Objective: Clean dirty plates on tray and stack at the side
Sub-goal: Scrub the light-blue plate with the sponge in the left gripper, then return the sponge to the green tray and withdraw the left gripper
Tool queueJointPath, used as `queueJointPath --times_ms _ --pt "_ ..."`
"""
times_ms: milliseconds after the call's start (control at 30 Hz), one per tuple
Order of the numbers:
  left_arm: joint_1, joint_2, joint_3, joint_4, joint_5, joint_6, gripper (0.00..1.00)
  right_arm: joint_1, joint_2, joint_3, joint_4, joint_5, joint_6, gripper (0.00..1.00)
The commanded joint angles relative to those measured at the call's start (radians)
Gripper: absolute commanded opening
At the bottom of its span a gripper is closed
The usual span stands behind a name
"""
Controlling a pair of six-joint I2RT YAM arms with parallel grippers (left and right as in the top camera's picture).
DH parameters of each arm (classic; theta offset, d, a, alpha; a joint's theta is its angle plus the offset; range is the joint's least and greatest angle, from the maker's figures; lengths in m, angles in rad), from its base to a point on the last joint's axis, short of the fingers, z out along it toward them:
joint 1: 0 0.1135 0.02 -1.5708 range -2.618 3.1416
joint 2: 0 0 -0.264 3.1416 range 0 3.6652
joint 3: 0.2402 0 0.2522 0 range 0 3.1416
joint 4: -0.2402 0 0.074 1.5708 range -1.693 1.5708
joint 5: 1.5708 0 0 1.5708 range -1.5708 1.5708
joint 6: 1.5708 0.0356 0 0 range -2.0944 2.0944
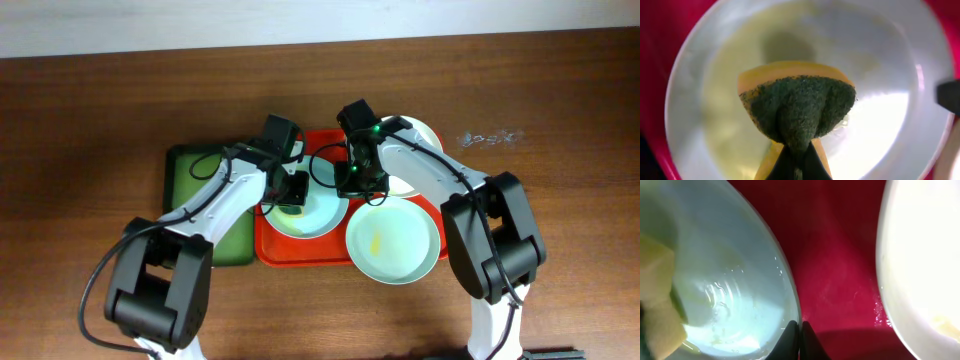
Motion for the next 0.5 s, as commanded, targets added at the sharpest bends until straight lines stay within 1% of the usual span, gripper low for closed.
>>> queueJointPath --times_ms 0,33,67,133,200,233,267,333,400,467 --pt "-0.014 0.114 -0.002 -0.008 -0.050 -0.047 0.00 0.005 -0.011 -0.003 0.002 0.001 -0.007 0.04" --pt "-0.015 0.143 -0.002 -0.014 -0.014 -0.051 0.00 0.005 -0.011 -0.003 0.002 0.001 -0.007 0.04" --pt "-0.015 0.158 -0.002 -0.021 0.058 -0.050 0.00 0.005 -0.011 -0.003 0.002 0.001 -0.007 0.04" --pt "-0.022 0.158 0.004 -0.014 0.317 0.007 0.00 0.005 -0.011 -0.003 0.003 0.001 -0.007 0.04" --pt "-0.016 0.144 0.055 -0.041 0.504 0.067 0.00 0.005 -0.011 -0.003 0.003 0.001 -0.007 0.04" --pt "-0.004 0.123 0.093 -0.084 0.496 0.067 0.00 0.005 -0.011 -0.003 0.002 0.001 -0.007 0.04" --pt "0.014 0.091 0.130 -0.131 0.452 0.067 0.00 0.005 -0.011 -0.003 0.001 0.001 -0.007 0.04" --pt "0.056 -0.009 0.197 -0.234 0.236 0.066 0.00 0.005 -0.011 -0.003 0.000 0.001 -0.007 0.04" --pt "0.095 -0.093 0.212 -0.312 0.002 0.065 0.00 0.005 -0.011 -0.003 0.000 0.001 -0.007 0.04" --pt "0.127 -0.127 0.212 -0.385 -0.114 0.058 0.00 0.005 -0.011 -0.003 0.000 0.001 -0.007 0.04"
